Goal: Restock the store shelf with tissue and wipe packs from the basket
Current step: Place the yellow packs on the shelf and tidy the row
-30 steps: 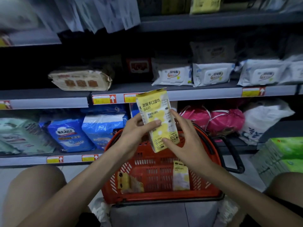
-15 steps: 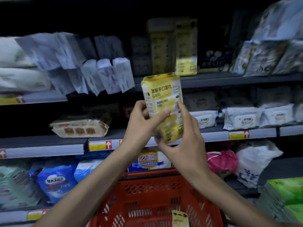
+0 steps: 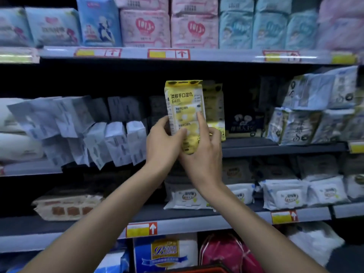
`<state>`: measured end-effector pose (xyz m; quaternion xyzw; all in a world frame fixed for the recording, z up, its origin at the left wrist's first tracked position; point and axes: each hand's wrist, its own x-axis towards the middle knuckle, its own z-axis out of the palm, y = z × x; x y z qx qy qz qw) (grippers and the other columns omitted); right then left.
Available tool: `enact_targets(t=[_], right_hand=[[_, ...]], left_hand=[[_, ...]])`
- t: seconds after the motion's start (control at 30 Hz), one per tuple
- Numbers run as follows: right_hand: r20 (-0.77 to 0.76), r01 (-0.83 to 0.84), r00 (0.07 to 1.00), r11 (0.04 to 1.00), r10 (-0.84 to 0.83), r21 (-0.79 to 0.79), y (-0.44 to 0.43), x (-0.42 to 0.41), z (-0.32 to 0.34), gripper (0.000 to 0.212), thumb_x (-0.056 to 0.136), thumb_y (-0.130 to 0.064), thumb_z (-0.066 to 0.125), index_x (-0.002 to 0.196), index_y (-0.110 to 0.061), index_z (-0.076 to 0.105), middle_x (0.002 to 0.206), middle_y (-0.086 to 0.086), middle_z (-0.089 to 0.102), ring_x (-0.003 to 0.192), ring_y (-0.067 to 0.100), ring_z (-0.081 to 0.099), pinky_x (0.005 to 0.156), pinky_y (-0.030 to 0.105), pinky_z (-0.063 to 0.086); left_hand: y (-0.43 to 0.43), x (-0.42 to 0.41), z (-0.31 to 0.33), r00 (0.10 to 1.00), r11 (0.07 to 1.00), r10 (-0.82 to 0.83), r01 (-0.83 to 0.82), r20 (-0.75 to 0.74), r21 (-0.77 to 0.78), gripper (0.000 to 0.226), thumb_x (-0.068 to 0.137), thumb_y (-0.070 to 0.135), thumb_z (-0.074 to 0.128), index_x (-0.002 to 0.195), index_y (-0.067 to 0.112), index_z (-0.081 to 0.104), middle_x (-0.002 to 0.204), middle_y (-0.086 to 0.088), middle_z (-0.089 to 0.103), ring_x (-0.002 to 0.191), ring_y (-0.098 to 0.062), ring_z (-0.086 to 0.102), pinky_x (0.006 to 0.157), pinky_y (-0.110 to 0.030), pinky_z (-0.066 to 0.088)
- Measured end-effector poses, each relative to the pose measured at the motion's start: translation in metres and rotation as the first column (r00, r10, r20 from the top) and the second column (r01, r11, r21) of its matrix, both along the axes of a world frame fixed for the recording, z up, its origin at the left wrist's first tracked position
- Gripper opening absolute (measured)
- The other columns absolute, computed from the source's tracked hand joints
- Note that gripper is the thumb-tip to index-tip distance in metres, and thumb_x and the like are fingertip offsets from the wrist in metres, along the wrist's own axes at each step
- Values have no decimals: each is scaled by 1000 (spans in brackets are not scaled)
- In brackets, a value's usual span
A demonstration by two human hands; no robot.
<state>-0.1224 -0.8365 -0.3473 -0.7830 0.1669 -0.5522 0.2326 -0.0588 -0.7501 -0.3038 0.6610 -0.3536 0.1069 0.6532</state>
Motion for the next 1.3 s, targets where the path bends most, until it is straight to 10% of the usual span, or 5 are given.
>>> enact_targets(t=[0.3,0.5,0.77,1.0,1.3], right_hand=[[-286,270,909,951,-303,-150,-37,69,37,79,93,-24,68,156,-36,23,134,16,46,118,34,48,89,42,49],[-497,296,805,945,-325,-139,-28,77,25,53,99,-22,59,147,-26,37,139,17,42,125,35,45,103,43,40],[-613,213,755,971,-233,-107,-22,53,42,44,98,-31,60,140,-25,48,141,11,48,131,34,42,105,47,34],[-613,193,756,973,-230,-127,-26,0,54,60,94,-31,68,148,-24,42,144,13,42,132,36,42,106,45,40],[-697,139,695,984,-177,-111,-20,-85,57,107,83,-74,63,163,-26,10,166,16,11,153,39,13,120,52,24]], left_hand=[[-68,64,29,964,971,234,-227,-122,72,35,90,19,78,123,15,67,112,5,72,104,-16,68,88,-32,56],[-70,66,11,958,970,204,-170,-202,172,32,91,-7,61,92,24,55,76,7,60,80,-16,60,83,-37,56],[-48,52,16,974,964,104,-48,-202,261,62,91,-2,65,149,15,53,94,9,64,97,-14,64,89,-31,56],[-15,33,12,999,938,40,-43,15,344,58,88,8,75,142,20,58,97,14,67,85,0,62,73,-22,53],[43,-17,-1,895,788,-81,-212,439,578,78,92,56,60,161,33,30,163,5,37,147,-18,39,108,-44,48]])
